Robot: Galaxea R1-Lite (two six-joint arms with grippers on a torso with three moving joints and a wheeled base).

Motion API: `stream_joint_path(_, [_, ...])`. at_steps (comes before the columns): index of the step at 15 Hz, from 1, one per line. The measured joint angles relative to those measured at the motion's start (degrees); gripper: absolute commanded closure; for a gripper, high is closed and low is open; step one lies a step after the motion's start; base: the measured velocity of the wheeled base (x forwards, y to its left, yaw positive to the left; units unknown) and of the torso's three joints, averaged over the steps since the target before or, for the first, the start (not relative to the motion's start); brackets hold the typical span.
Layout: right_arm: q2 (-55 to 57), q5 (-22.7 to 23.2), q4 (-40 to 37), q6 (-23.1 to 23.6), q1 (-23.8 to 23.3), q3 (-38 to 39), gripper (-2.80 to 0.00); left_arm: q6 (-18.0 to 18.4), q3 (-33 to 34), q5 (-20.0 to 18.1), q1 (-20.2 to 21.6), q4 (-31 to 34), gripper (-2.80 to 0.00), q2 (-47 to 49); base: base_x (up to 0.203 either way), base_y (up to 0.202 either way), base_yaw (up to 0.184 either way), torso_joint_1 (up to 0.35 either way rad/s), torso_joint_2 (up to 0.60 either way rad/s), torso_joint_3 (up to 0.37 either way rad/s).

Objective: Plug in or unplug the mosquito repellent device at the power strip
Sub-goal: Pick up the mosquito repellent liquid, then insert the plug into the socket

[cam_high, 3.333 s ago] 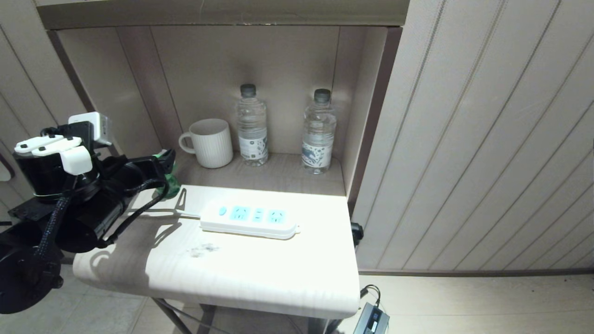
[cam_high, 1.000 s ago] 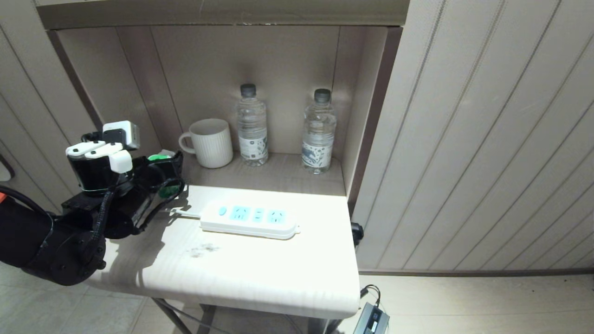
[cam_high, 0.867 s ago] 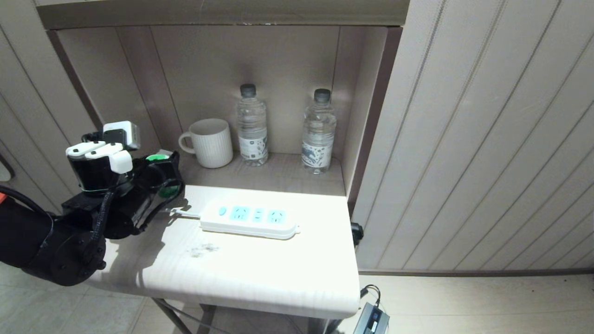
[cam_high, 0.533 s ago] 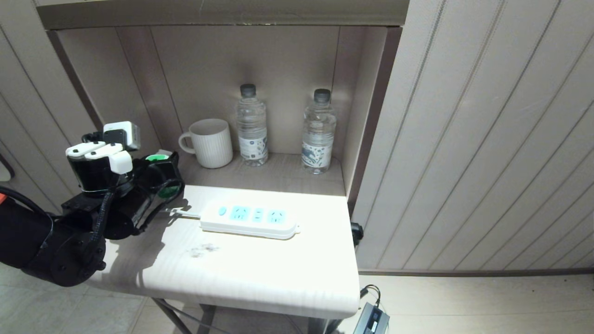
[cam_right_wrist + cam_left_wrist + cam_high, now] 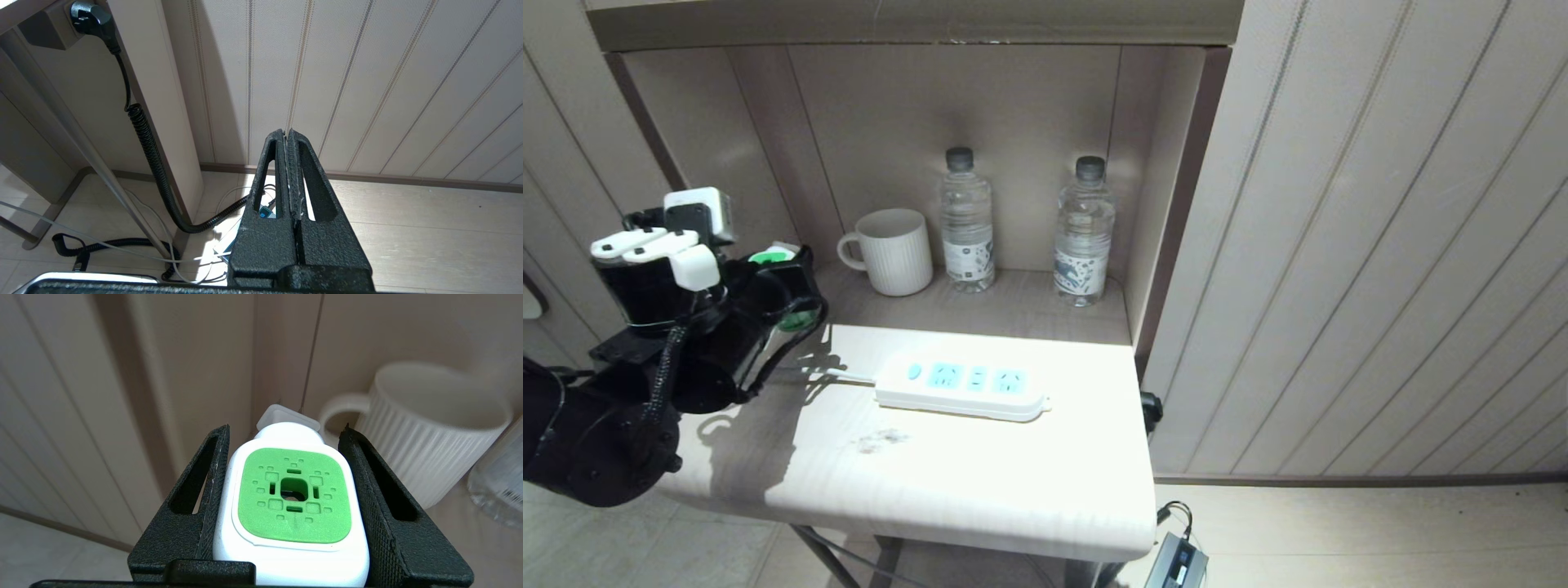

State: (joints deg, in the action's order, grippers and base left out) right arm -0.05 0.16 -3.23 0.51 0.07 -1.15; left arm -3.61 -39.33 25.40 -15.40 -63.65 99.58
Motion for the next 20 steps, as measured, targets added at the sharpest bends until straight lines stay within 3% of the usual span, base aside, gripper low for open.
stream_joint_path(3, [0.00, 0.00, 0.01, 0.00, 0.00, 0.00, 0.00, 0.87, 1.35, 1.20, -1.95, 5.90, 0.00, -8.14, 0.000, 0.000, 0.000, 0.000, 0.00, 0.000])
stream_joint_path(5, [0.00, 0.00, 0.01, 0.00, 0.00, 0.00, 0.00, 0.43, 1.54, 1.37, -4.18, 14.99, 0.00, -14.68, 0.000, 0.000, 0.000, 0.000, 0.00, 0.000])
stream_joint_path(8, [0.00, -0.02, 0.00, 0.00, 0.00, 0.00, 0.00, -2.83, 0.05, 1.68, -8.75, 34.06, 0.00, -22.94, 0.000, 0.000, 0.000, 0.000, 0.00, 0.000])
stream_joint_path(11, [0.00, 0.00, 0.01, 0.00, 0.00, 0.00, 0.00, -8.87, -5.70, 0.82, -10.93, 55.55, 0.00, -26.13, 0.000, 0.000, 0.000, 0.000, 0.00, 0.000])
stream_joint_path(13, [0.00, 0.00, -0.01, 0.00, 0.00, 0.00, 0.00, -12.77, -10.62, -4.38, -11.30, 70.48, 0.00, -26.87, 0.000, 0.000, 0.000, 0.000, 0.00, 0.000])
stream_joint_path(16, [0.00, 0.00, -0.01, 0.00, 0.00, 0.00, 0.00, -15.45, -18.28, -19.99, -9.99, 89.79, 0.00, -27.42, 0.000, 0.000, 0.000, 0.000, 0.00, 0.000])
stream_joint_path(18, [0.00, 0.00, 0.01, 0.00, 0.00, 0.00, 0.00, -17.74, -23.57, -29.50, -9.33, 100.60, 0.00, -26.63, 0.000, 0.000, 0.000, 0.000, 0.00, 0.000])
stream_joint_path(20, [0.00, 0.00, 0.00, 0.00, 0.00, 0.00, 0.00, -20.36, -26.53, -34.17, -9.02, 107.25, 0.00, -25.44, 0.000, 0.000, 0.000, 0.000, 0.00, 0.000])
